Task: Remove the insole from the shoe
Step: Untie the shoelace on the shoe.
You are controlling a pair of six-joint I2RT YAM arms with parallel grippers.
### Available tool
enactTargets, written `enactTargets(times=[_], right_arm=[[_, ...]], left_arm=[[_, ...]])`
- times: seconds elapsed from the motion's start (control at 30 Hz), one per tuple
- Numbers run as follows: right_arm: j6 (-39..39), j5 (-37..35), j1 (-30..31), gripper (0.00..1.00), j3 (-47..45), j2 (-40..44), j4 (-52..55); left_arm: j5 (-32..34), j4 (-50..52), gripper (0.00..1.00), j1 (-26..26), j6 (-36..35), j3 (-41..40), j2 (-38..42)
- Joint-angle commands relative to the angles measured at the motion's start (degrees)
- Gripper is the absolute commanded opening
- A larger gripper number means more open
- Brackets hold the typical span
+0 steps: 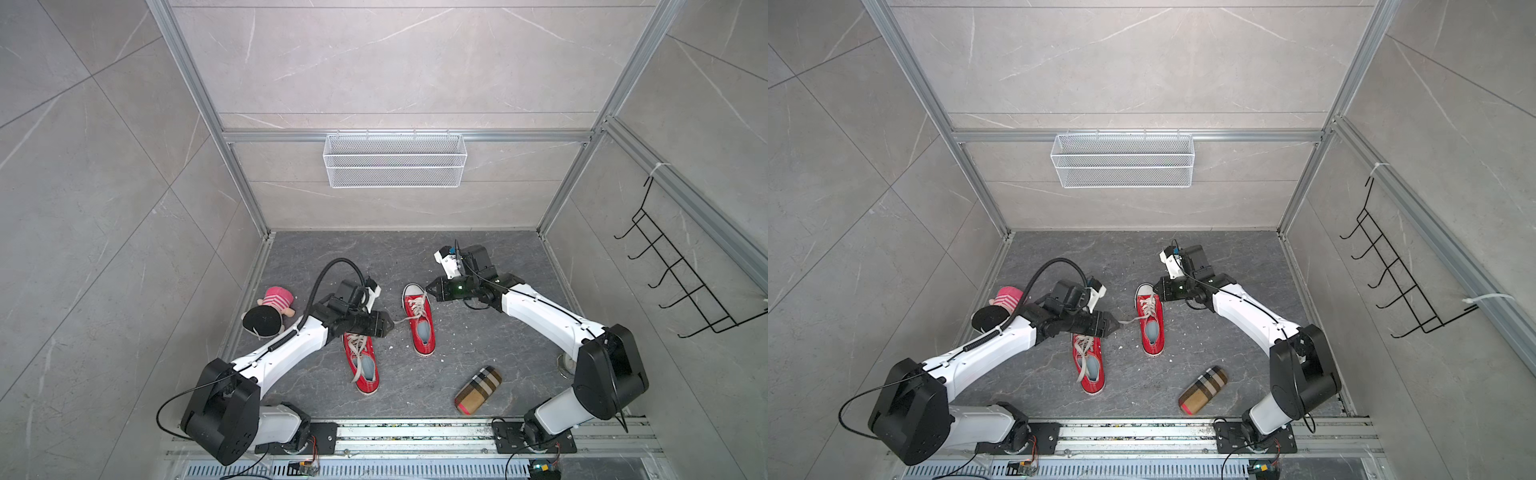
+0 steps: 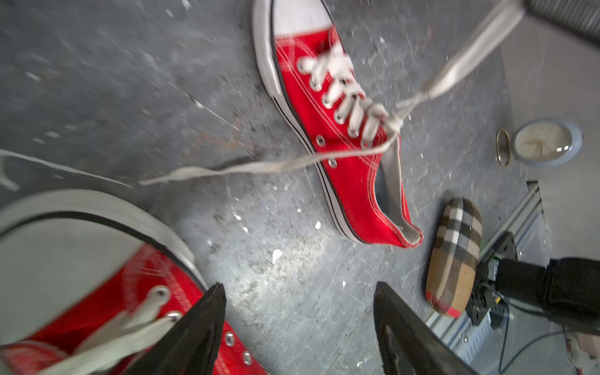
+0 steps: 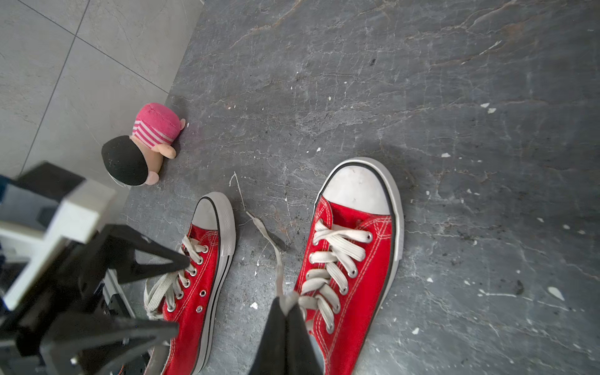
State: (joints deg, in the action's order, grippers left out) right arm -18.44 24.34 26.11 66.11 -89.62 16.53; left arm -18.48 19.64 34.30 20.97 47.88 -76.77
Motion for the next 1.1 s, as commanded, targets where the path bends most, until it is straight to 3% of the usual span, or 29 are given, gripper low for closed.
enactTargets(times=[0.0,0.43,0.57,0.7,0.87,1.07], right_arm=[[-0.75,-1.47,-0.33,0.0,1.02,1.05,0.93],[-0.46,-2.12,-0.22,0.0,1.09,1.33,1.82],[-0.46,-1.93,-0.25,0.0,1.15,1.29,1.92],[0.01,-2.23,-0.25,0.0,1.37,1.21,2.63],[1.39,-4.22,-0.27,0.0,1.89,1.38,5.59],[4.71,-14.58,-1.14,0.0,2.38,2.57,13.44]], left_arm=[[0.46,-7.26,0.74,3.27,3.45,1.55,-2.68],[1.88,-13.36,0.71,8.27,6.36,9.88,-17.57],[5.78,-12.49,0.69,8.41,7.02,11.0,-19.64],[9.1,-11.19,0.62,8.43,7.75,11.73,-20.97],[8.81,-12.17,0.5,8.46,7.93,11.64,-21.3],[9.21,-13.3,0.25,8.45,8.7,11.23,-21.67]])
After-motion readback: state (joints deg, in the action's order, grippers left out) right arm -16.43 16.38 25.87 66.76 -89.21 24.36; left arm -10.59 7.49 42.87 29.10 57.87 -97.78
